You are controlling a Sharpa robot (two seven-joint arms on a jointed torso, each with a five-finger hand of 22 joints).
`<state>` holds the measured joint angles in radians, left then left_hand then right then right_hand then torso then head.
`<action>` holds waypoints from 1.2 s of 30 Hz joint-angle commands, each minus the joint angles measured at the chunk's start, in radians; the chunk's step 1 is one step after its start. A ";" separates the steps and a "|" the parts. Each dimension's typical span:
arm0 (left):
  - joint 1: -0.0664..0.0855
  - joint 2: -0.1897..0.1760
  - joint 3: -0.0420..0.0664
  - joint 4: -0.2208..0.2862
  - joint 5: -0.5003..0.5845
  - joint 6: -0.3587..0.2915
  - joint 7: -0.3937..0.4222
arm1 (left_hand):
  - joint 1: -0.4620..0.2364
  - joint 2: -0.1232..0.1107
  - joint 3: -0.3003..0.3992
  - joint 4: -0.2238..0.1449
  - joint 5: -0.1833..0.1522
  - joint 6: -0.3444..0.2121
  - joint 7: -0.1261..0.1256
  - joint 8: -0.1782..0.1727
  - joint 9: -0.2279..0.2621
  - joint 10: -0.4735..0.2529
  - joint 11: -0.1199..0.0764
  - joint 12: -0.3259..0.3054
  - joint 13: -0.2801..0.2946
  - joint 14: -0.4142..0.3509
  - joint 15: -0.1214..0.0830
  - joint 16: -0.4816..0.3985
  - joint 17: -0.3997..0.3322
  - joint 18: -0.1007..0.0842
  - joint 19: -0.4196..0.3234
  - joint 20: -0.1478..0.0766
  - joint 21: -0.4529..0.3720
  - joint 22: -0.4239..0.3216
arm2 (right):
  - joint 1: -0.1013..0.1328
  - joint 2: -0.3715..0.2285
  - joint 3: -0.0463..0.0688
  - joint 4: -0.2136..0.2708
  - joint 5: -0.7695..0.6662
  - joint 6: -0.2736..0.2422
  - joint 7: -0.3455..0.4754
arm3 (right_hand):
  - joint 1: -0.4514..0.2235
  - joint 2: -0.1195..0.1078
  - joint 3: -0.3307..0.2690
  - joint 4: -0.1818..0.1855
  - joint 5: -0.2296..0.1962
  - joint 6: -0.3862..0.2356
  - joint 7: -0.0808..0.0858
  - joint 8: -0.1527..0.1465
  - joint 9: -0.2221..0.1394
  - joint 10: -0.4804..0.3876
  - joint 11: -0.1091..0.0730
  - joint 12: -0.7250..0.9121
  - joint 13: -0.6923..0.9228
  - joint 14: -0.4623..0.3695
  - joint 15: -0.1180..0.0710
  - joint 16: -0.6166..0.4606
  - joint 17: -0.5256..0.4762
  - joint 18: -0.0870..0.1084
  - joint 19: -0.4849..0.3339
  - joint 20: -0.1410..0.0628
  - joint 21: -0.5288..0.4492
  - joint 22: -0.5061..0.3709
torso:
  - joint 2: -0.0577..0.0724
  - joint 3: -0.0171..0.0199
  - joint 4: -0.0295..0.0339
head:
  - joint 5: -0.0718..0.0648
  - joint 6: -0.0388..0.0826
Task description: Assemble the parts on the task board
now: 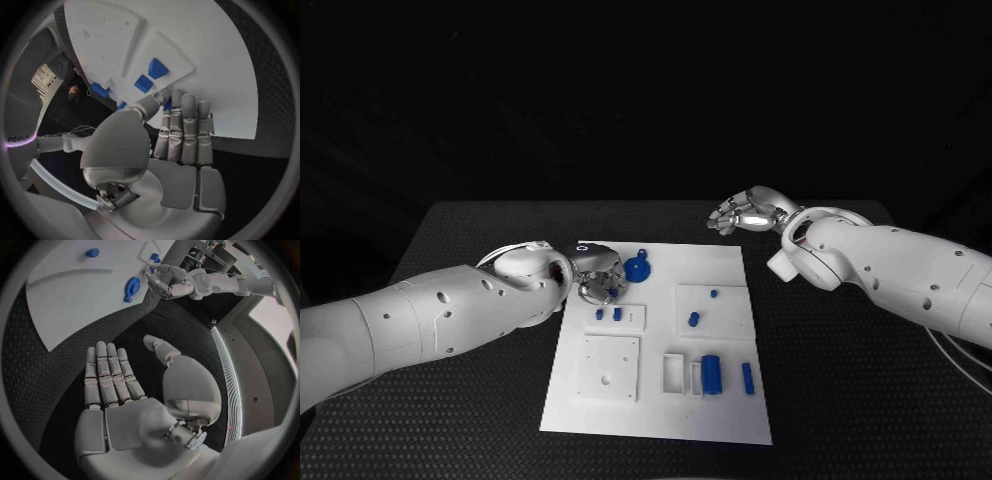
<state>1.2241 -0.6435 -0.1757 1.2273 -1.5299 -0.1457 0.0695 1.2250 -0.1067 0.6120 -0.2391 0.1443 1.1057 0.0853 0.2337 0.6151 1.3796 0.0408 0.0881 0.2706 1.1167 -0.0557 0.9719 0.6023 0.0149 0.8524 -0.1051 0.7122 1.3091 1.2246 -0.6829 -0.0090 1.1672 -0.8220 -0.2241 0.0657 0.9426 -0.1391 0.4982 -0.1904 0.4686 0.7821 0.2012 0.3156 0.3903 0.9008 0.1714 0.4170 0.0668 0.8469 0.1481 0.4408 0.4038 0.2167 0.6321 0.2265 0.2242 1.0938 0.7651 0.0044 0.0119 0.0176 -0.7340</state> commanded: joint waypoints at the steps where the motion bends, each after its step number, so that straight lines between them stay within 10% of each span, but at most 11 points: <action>1: -0.009 0.003 -0.006 -0.001 -0.012 0.052 0.000 | 0.001 0.013 0.002 -0.005 0.001 0.001 0.004 0.003 0.001 -0.008 0.002 -0.003 -0.002 -0.002 -0.004 0.004 0.001 -0.009 -0.003 -0.050 0.006 0.021 | 0.000 0.000 0.000 0.001 0.000 0.013 0.011 | -0.002 -0.001 -0.004 0.003 0.003 -0.007 0.010 -0.003 -0.001 0.007 0.000 -0.004 0.000 0.003 0.006 -0.006 -0.001 0.012 0.001 0.008 -0.003 0.001 | -0.001 0.0007 0.0002 | -0.001 0.000; 20: -0.009 -0.005 -0.006 0.001 0.012 0.009 0.016 | -0.003 0.012 0.002 -0.004 0.000 -0.006 0.007 0.000 0.000 -0.010 0.004 -0.008 -0.003 -0.007 -0.003 0.002 0.002 -0.010 -0.005 -0.050 0.007 0.020 | 0.000 0.000 0.000 -0.001 0.000 0.013 0.012 | -0.002 -0.001 -0.005 0.003 0.003 -0.007 0.010 -0.003 -0.002 0.008 0.000 -0.007 0.000 0.003 0.006 -0.006 -0.002 0.013 0.002 0.008 -0.004 0.002 | -0.001 -0.0004 0.0010 | -0.001 0.003; 36: -0.009 -0.010 -0.006 -0.003 0.036 -0.019 0.020 | 0.001 -0.028 -0.005 -0.005 -0.013 -0.122 0.017 -0.058 -0.034 -0.015 0.008 -0.017 -0.004 -0.019 0.001 0.006 0.010 -0.013 -0.016 -0.047 0.012 0.020 | -0.001 0.001 0.000 -0.003 0.001 0.013 0.012 | -0.001 -0.002 -0.005 0.003 0.003 -0.008 0.010 -0.003 -0.002 0.009 0.000 -0.008 0.000 0.003 0.006 -0.006 -0.002 0.013 0.001 0.008 -0.005 0.002 | -0.001 0.0001 0.0001 | 0.001 0.005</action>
<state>1.2168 -0.6543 -0.1805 1.2231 -1.5034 -0.1594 0.0829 1.2275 -0.1251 0.6092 -0.2419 0.1345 0.9892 0.1018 0.1798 0.5818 1.3612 0.0483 0.0648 0.2654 1.1037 -0.0537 0.9719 0.6112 0.0153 0.8429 -0.1037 0.7201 1.3092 1.2243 -0.6830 -0.0090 1.1647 -0.8219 -0.2239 0.0663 0.9425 -0.1392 0.4982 -0.1904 0.4686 0.7821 0.2012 0.3156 0.3896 0.9008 0.1714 0.4132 0.0669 0.8469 0.1481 0.4408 0.4030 0.2166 0.6320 0.2265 0.2242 1.0945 0.7644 0.0042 0.0126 0.0178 -0.7294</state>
